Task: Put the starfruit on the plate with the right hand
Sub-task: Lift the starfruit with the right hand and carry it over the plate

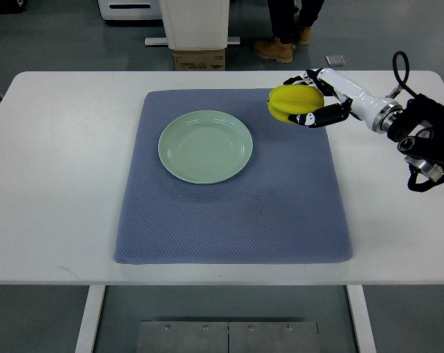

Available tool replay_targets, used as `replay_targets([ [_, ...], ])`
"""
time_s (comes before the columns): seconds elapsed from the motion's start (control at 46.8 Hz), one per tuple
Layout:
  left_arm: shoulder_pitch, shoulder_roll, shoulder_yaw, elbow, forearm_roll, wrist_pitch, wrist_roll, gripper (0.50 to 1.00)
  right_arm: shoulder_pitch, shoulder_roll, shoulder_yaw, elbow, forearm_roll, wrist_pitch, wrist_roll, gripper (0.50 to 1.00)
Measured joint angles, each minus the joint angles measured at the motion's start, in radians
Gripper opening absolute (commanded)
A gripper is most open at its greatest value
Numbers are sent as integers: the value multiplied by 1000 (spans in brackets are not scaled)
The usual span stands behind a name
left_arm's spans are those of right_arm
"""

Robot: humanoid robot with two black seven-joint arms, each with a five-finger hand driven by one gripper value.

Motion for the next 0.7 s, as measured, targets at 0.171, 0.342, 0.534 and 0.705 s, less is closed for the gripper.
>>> replay_targets([
  [0.171, 0, 0, 0, 0, 0, 0, 0, 1000, 22, 81, 0, -15, 1, 1, -25, 500],
  [0.342, 0, 0, 0, 0, 0, 0, 0, 1000, 35, 187, 1, -53, 31, 1, -45, 500],
  [0.534, 0, 0, 0, 0, 0, 0, 0, 1000, 37, 280, 0, -91, 56, 1, -66, 500],
  [0.705, 0, 0, 0, 0, 0, 0, 0, 1000, 25, 372, -8, -197, 66, 1, -81, 500],
])
